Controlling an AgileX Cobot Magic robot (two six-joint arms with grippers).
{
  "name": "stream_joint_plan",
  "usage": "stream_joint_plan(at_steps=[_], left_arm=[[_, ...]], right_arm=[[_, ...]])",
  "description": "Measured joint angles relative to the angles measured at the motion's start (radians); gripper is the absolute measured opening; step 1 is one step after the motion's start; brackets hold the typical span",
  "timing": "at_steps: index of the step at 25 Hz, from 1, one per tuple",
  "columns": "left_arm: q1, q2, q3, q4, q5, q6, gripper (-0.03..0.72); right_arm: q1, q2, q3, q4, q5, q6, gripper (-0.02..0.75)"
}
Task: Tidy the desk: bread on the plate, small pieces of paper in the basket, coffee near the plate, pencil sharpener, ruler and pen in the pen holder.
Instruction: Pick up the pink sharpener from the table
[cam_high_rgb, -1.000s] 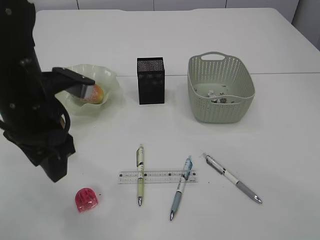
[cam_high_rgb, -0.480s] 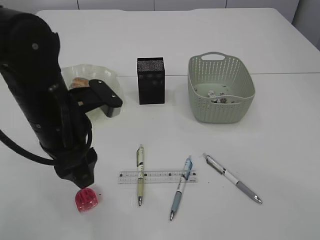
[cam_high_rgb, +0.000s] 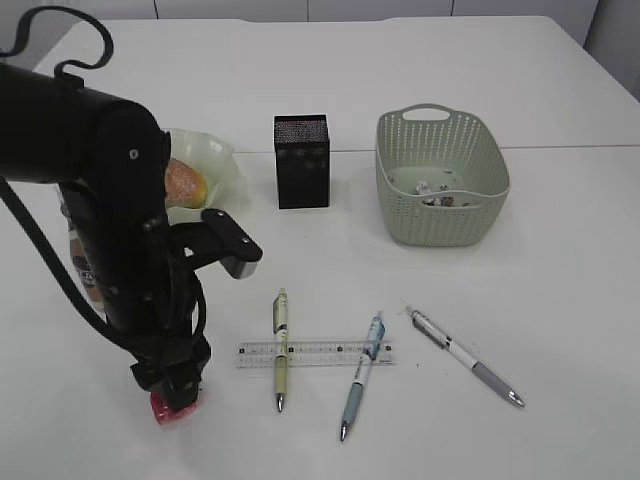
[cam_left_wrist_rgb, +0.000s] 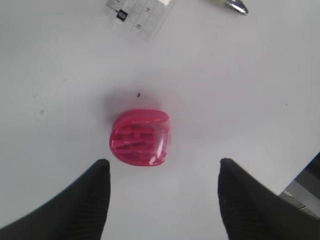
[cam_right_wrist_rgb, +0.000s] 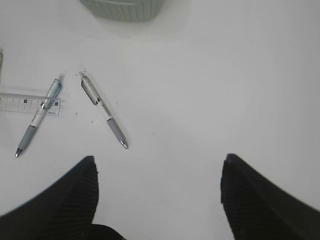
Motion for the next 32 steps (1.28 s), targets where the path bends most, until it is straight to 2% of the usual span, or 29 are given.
stream_joint_plan(at_steps=[7,11,32], left_arm=[[0.000,0.050,0.000,0.008,-0.034,0.000,0.498],[0.000,0.075,0.000,0.054,-0.041,0.000,0.498],[0.000,0.114,0.000,0.074,-0.078,0.000,0.497]], right_arm=[[0.000,0.000,0.000,0.000,0.000,0.000,0.561],[0.000,0.000,0.000,0.000,0.000,0.000,0.561],[0.000,0.000,0.000,-0.006,0.000,0.000,0.561]])
